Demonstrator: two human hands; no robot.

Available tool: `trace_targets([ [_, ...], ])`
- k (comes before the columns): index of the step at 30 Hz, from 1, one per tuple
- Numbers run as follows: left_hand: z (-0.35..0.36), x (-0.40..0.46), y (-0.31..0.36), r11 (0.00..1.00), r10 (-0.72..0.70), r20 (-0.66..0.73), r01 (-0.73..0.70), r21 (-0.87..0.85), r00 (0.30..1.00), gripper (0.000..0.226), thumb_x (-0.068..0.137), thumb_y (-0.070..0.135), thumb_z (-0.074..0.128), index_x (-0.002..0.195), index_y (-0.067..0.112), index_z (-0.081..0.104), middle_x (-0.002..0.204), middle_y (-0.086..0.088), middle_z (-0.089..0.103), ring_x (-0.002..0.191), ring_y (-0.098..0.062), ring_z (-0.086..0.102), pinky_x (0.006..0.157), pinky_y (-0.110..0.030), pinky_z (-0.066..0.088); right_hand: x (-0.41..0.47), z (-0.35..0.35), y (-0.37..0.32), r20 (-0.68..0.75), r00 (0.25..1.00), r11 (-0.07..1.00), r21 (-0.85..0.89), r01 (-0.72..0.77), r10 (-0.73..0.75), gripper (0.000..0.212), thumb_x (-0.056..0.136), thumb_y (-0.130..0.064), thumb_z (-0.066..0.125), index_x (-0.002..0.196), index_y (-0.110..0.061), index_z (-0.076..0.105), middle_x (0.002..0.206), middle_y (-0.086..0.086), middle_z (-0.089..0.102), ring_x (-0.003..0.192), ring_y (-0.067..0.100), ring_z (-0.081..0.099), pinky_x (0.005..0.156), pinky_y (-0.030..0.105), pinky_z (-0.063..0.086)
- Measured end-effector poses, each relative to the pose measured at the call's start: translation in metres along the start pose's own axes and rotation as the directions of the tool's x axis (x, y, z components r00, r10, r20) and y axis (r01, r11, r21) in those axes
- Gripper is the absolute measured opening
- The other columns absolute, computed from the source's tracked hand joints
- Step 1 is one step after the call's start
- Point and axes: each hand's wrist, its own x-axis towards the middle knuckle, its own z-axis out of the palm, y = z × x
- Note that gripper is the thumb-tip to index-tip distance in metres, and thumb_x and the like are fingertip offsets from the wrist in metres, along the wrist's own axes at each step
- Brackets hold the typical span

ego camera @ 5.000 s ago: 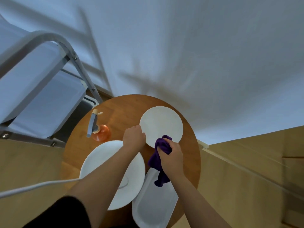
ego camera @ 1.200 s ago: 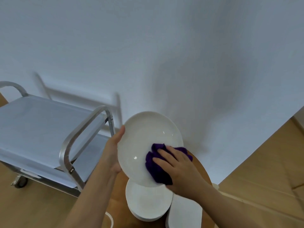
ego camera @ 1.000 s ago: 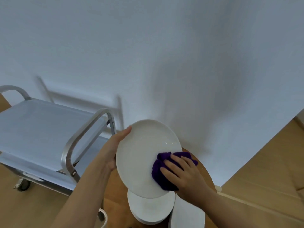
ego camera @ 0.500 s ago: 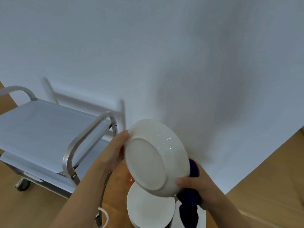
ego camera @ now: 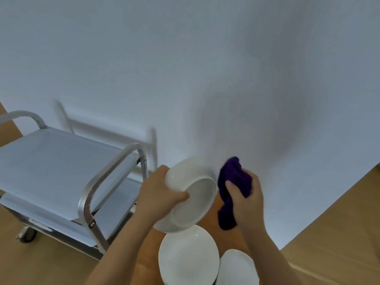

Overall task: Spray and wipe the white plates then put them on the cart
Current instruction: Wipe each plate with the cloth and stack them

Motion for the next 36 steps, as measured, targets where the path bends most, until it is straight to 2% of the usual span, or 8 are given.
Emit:
trace_targets([
  [4,0.022,-0.007,0.001,0.987,0.113,-0.001,-0.112,0.113,0.994,0.023,0.076,0.032,0.066,0.075,0.028,0.043,0.066,0.010,0.056,0.060,-0.004,0.053,0.049,-0.018,0.036,-0.019,0.050,-0.016,0.246,0.919,0.882,-0.288,0.373,-0.308,0.056,0.082,-0.052,0.050,0.135,-0.043,0.036,0.149,-0.013,0.030,0.139,0.011,0.022,0.113,0.032,0.021],
  [7,0.019,-0.010,-0.005,0.992,0.111,0.012,-0.112,0.064,0.994,0.014,0.082,0.031,0.064,0.086,0.022,0.054,0.071,0.011,0.061,0.063,-0.005,0.058,0.051,-0.011,0.040,-0.025,0.065,-0.011,0.387,0.877,0.782,-0.436,0.446,-0.284,0.054,0.081,-0.059,0.022,0.131,-0.065,0.002,0.147,-0.029,-0.007,0.136,-0.004,-0.017,0.116,0.035,-0.005],
  [15,0.002,-0.026,-0.010,0.998,0.060,0.025,-0.060,-0.015,0.998,0.045,0.059,0.035,0.085,0.079,0.032,0.044,0.077,0.012,0.056,0.070,-0.005,0.055,0.052,-0.011,0.033,0.000,0.044,-0.006,0.288,0.900,0.878,-0.260,0.402,-0.327,0.085,0.071,-0.058,0.059,0.142,-0.045,0.014,0.151,-0.003,0.021,0.137,0.019,0.026,0.108,0.045,0.036],
  [20,-0.012,-0.030,-0.007,0.965,-0.007,0.011,0.009,-0.262,1.000,0.062,0.031,0.047,0.077,0.086,0.024,0.057,0.085,0.006,0.064,0.077,-0.007,0.061,0.061,-0.026,0.050,0.017,0.017,-0.005,0.227,0.964,0.983,-0.086,0.162,-0.139,0.072,0.065,-0.051,0.067,0.130,-0.044,0.035,0.133,-0.014,0.040,0.116,0.004,0.046,0.081,0.012,0.049],
  [26,-0.007,-0.028,-0.003,0.765,-0.162,-0.025,0.109,-0.635,0.986,0.070,0.025,0.034,0.082,0.090,0.018,0.060,0.082,0.007,0.071,0.074,-0.012,0.068,0.061,-0.034,0.056,0.006,0.002,0.013,0.125,0.992,0.989,0.148,-0.027,0.008,0.086,0.057,-0.058,0.067,0.135,-0.049,0.032,0.127,-0.025,0.047,0.109,-0.005,0.052,0.072,0.009,0.048],
  [31,0.013,-0.033,0.007,0.580,-0.227,0.031,0.160,-0.799,0.973,0.080,0.039,0.022,0.086,0.114,0.016,0.058,0.107,-0.006,0.067,0.094,-0.026,0.066,0.066,-0.038,0.056,0.002,0.003,0.022,0.066,0.982,0.902,0.389,-0.188,0.176,0.078,0.061,-0.040,0.075,0.133,-0.038,0.044,0.117,-0.010,0.062,0.102,0.013,0.063,0.073,0.027,0.055],
  [34,0.002,-0.033,0.001,0.552,-0.040,0.297,0.268,-0.790,0.954,0.073,0.029,0.040,0.096,0.096,0.019,0.075,0.102,-0.014,0.071,0.085,-0.033,0.068,0.061,-0.036,0.054,0.017,-0.019,0.013,0.181,0.962,0.873,0.412,-0.262,0.203,0.058,0.065,-0.030,0.074,0.120,-0.030,0.059,0.109,0.000,0.070,0.093,0.020,0.068,0.067,0.028,0.055],
  [36,-0.009,-0.031,-0.005,0.499,0.066,0.574,0.471,-0.727,0.816,0.073,0.027,0.054,0.094,0.090,0.019,0.079,0.099,-0.015,0.071,0.085,-0.034,0.068,0.064,-0.038,0.056,0.023,-0.034,0.008,0.333,0.926,0.905,0.313,-0.287,0.178,0.051,0.065,-0.029,0.075,0.114,-0.029,0.064,0.108,0.003,0.070,0.094,0.022,0.068,0.067,0.027,0.055],
])
